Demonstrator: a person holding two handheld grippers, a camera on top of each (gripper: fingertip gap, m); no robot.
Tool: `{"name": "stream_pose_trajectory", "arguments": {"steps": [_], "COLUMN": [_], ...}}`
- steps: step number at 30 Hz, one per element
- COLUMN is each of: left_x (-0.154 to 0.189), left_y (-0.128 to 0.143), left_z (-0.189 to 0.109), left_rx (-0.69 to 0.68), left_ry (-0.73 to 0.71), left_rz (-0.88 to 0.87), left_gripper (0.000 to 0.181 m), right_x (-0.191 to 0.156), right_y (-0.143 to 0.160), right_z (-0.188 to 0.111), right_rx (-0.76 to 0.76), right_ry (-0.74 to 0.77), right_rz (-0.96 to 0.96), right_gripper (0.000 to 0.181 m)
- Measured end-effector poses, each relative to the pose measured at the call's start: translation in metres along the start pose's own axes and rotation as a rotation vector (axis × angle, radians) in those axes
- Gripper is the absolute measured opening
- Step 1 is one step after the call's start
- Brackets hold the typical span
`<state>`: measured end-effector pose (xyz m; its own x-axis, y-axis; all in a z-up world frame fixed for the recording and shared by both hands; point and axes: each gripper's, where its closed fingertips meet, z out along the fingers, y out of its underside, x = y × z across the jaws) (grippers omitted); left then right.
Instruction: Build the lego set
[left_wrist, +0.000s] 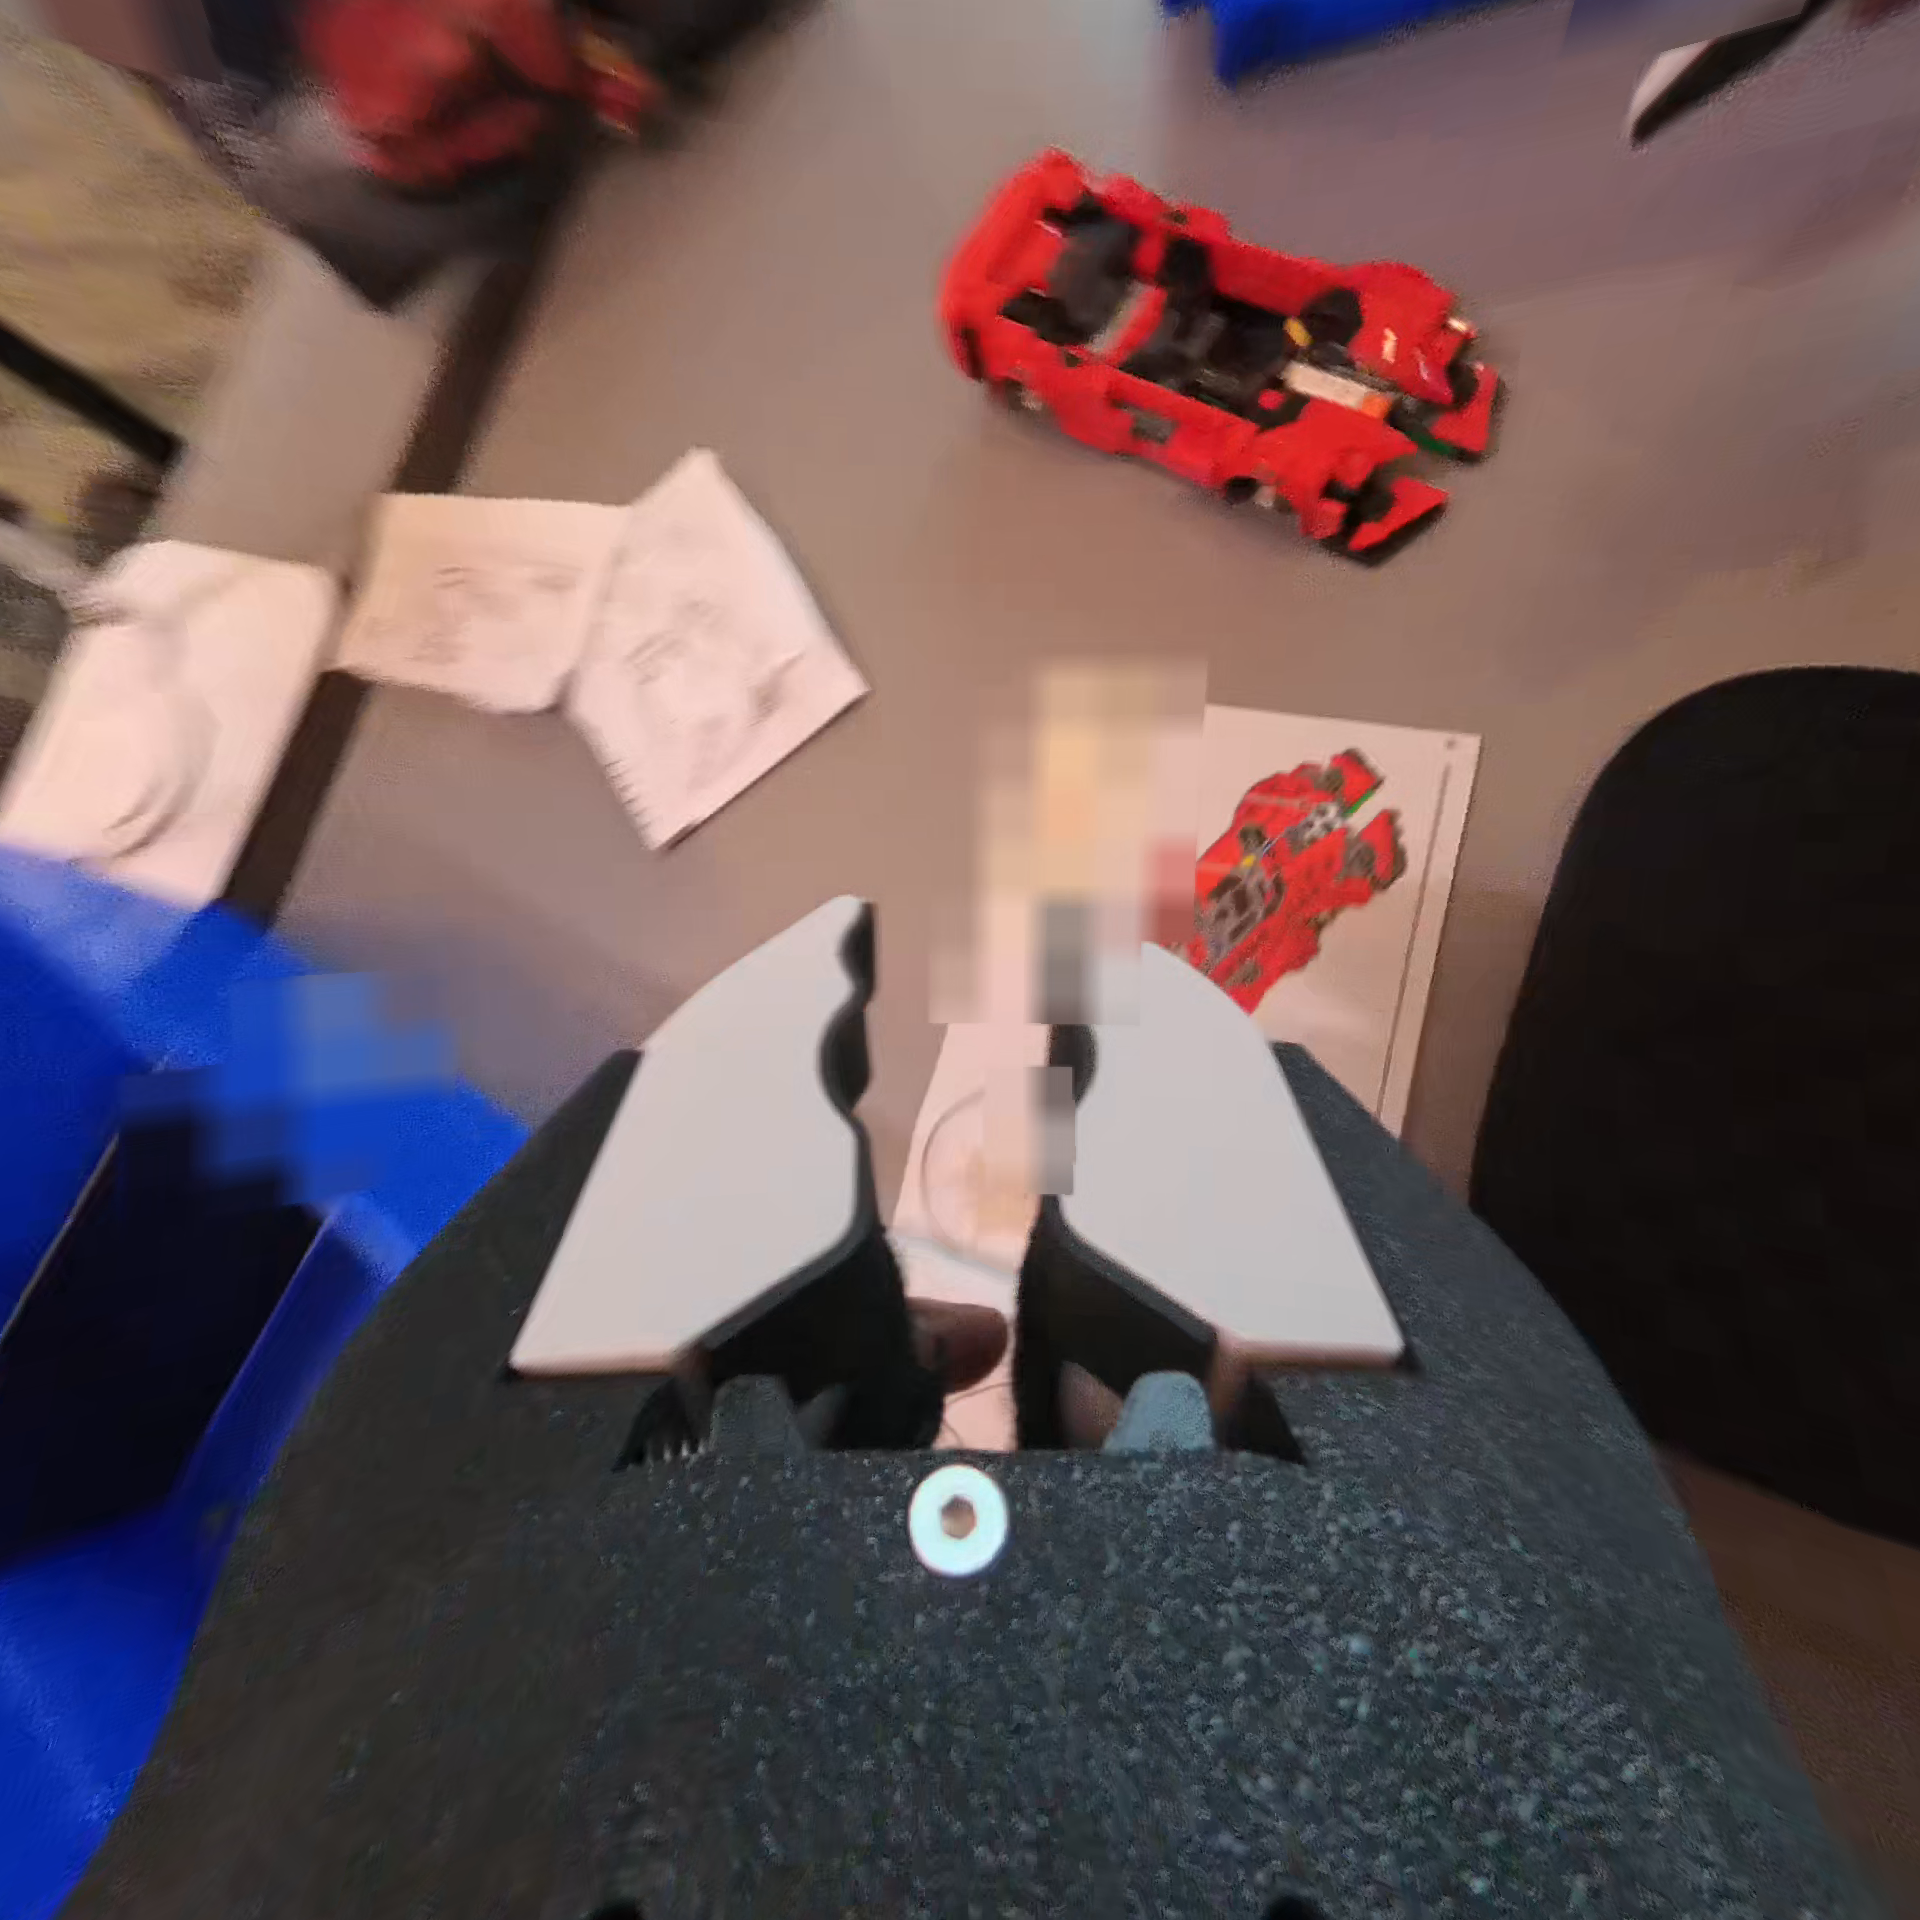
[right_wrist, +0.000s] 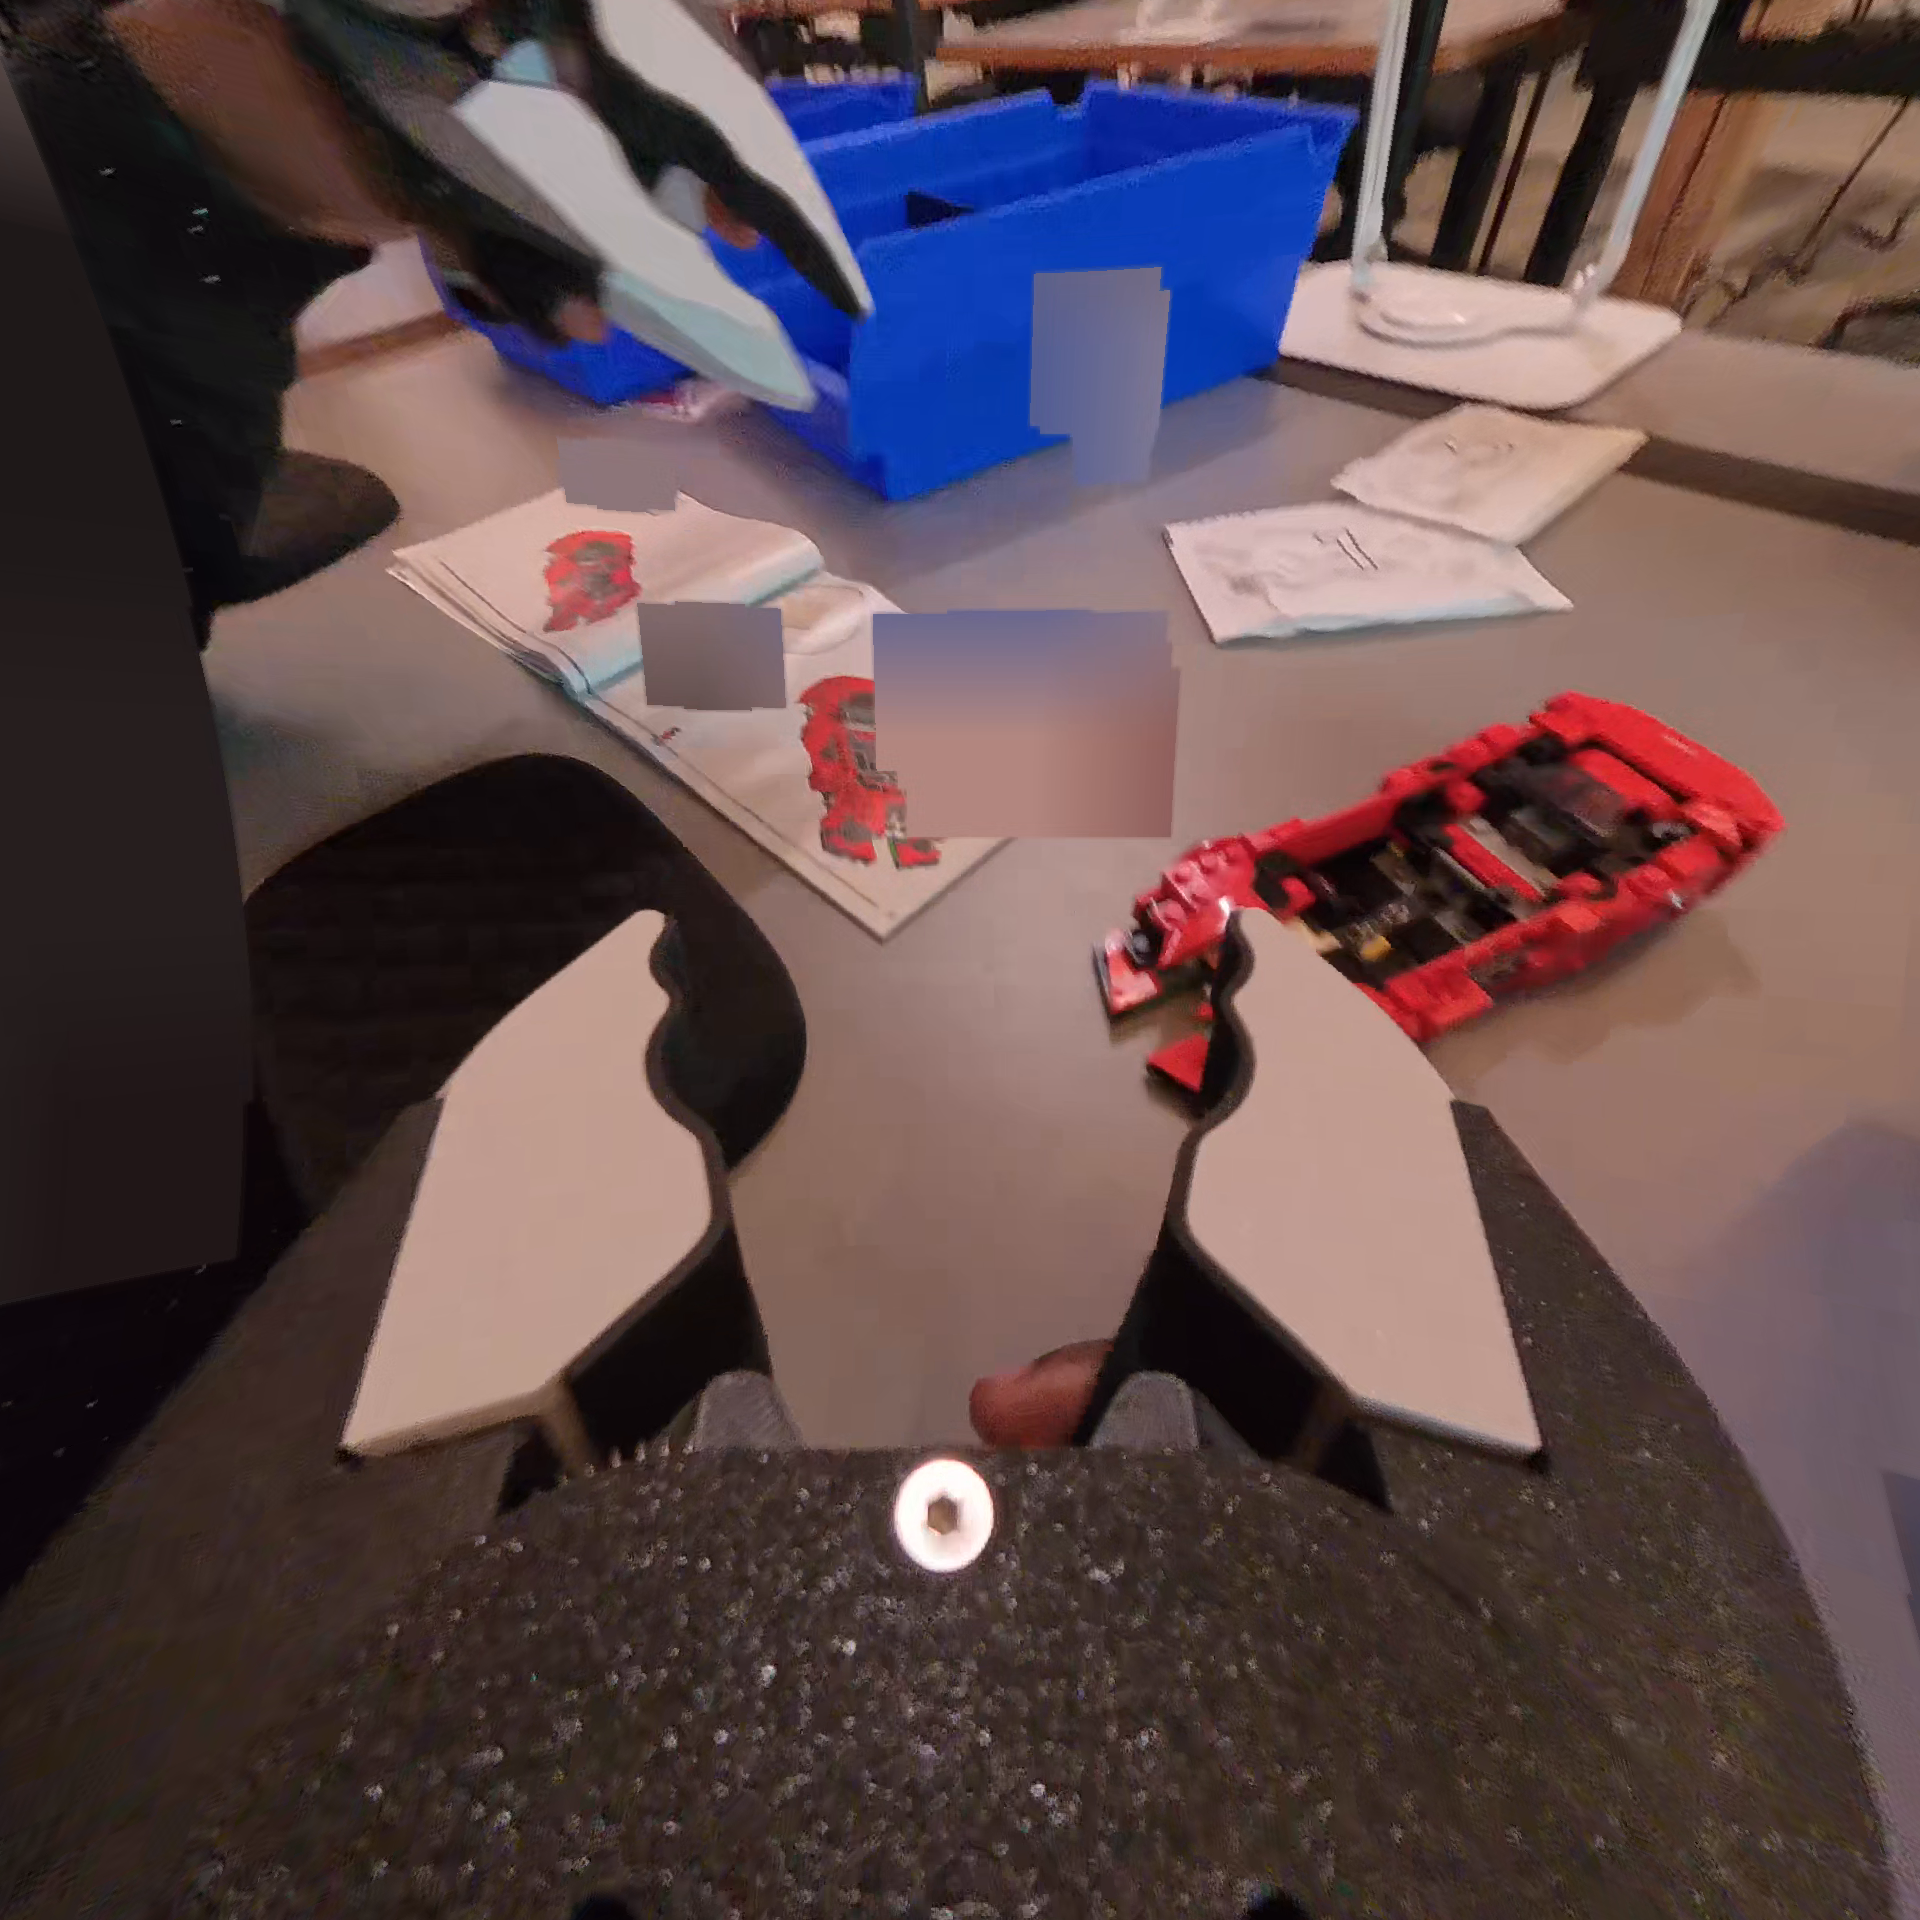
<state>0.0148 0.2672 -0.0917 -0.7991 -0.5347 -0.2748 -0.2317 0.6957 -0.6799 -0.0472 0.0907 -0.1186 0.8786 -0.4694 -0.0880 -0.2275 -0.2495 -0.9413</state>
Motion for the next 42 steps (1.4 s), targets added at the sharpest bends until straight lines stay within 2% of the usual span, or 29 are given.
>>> {"name": "stream_pose_trajectory", "arguments": {"steps": [1,3,5,8,9,11,15,16,17,18,19,20,22,23,26,29,33,36,38,40,42], "left_x": [-0.006,-0.01,-0.004,0.007,0.008,0.011,0.02,0.02,0.019,0.018,0.017,0.016,0.018,0.018,0.011,0.011,0.006,0.007,0.011,0.014,0.02], "left_y": [0.01,0.033,0.062,0.101,0.112,0.129,0.142,0.143,0.144,0.144,0.144,0.145,0.151,0.155,0.163,0.17,0.171,0.154,0.139,0.125,0.111], "left_z": [-0.022,-0.059,-0.082,-0.098,-0.1,-0.105,-0.111,-0.114,-0.116,-0.119,-0.121,-0.122,-0.122,-0.123,-0.126,-0.121,-0.101,-0.081,-0.068,-0.056,-0.044], "left_rx": [0.059,0.15,0.185,0.197,0.197,0.192,0.185,0.186,0.192,0.206,0.218,0.228,0.23,0.224,0.224,0.185,0.131,0.161,0.181,0.204,0.226], "left_ry": [-0.047,-0.117,-0.145,-0.222,-0.26,-0.319,-0.341,-0.358,-0.372,-0.384,-0.391,-0.385,-0.342,-0.337,-0.359,-0.326,-0.282,-0.224,-0.172,-0.136,-0.097], "left_rz": [-0.037,-0.147,-0.255,-0.323,-0.337,-0.344,-0.281,-0.26,-0.243,-0.234,-0.239,-0.262,-0.299,-0.303,-0.304,-0.286,-0.221,-0.209,-0.193,-0.186,-0.157], "left_gripper": [0.042,0.061,0.077,0.118,0.126,0.128,0.092,0.078,0.064,0.041,0.014,0.002,0.0,0.0,0.0,0.01,0.033,0.049,0.065,0.072,0.059], "right_x": [-0.002,-0.008,-0.012,-0.011,-0.013,-0.017,-0.036,-0.037,-0.041,-0.046,-0.049,-0.049,-0.051,-0.052,-0.046,-0.037,-0.031,-0.033,-0.042,-0.046,-0.045], "right_y": [-0.003,-0.012,-0.02,-0.032,-0.039,-0.053,-0.082,-0.087,-0.091,-0.094,-0.098,-0.101,-0.101,-0.1,-0.1,-0.097,-0.089,-0.073,-0.057,-0.04,-0.028], "right_z": [0.007,0.023,0.037,0.051,0.054,0.056,0.057,0.058,0.06,0.06,0.062,0.066,0.076,0.081,0.099,0.116,0.126,0.13,0.13,0.133,0.135], "right_rx": [0.04,0.13,0.177,0.227,0.256,0.322,0.467,0.483,0.49,0.5,0.521,0.525,0.504,0.49,0.473,0.414,0.342,0.265,0.201,0.121,0.063], "right_ry": [-0.005,-0.035,-0.06,-0.027,-0.022,-0.011,-0.059,-0.054,-0.069,-0.091,-0.098,-0.088,-0.101,-0.112,-0.07,-0.029,0.01,-0.001,-0.06,-0.101,-0.118], "right_rz": [-0.003,0.017,0.032,-0.046,-0.087,-0.148,-0.262,-0.276,-0.301,-0.335,-0.347,-0.348,-0.345,-0.338,-0.268,-0.182,-0.263,-0.33,-0.391,-0.371,-0.37], "right_gripper": [0.099,0.105,0.111,0.111,0.107,0.097,0.071,0.054,0.026,0.0,0.0,0.0,0.0,0.006,0.086,0.097,0.111,0.075,0.016,0.0,0.0]}}
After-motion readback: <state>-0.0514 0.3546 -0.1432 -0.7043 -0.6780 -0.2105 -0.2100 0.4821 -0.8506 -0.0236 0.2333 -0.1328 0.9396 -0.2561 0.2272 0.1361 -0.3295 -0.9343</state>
